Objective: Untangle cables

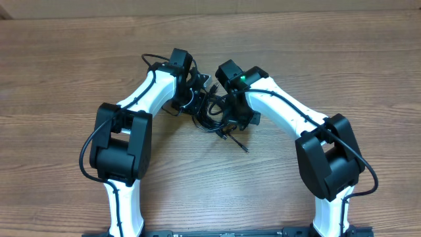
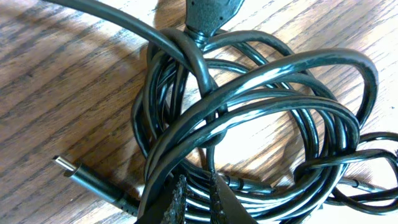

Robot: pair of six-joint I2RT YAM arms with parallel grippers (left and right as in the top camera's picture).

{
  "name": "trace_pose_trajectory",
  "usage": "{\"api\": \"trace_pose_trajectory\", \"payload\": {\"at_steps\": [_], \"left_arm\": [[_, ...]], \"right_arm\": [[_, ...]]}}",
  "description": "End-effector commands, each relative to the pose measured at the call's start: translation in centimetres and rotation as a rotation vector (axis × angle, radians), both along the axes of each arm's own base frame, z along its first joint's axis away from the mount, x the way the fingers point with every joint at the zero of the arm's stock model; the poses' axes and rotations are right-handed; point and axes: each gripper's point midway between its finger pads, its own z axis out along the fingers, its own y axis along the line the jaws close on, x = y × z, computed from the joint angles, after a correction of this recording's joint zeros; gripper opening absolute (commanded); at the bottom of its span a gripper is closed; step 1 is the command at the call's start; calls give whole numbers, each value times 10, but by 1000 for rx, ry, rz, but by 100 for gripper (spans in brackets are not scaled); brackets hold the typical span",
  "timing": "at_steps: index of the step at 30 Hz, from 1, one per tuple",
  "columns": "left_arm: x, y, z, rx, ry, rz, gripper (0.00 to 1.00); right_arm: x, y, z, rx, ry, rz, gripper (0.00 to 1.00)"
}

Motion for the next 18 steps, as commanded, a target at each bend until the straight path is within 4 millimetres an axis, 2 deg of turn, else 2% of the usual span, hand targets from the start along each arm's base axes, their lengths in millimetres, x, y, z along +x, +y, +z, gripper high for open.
{"api": "trace_pose_trajectory", "payload": {"at_steps": [1,12,15,18], "left_arm": [[1,16,-17,71,20,33,16],[1,16,-17,71,20,33,16],[1,16,-17,71,20,33,16],[1,16,-17,71,20,33,16]], "right_arm": [[5,-26,-6,-122,-6,22,4],[2,-46,-15,-141,24,-14,4],[0,-41,-16,-87,51,-22,4],[0,-30,-12,-3,81,51,12]]}}
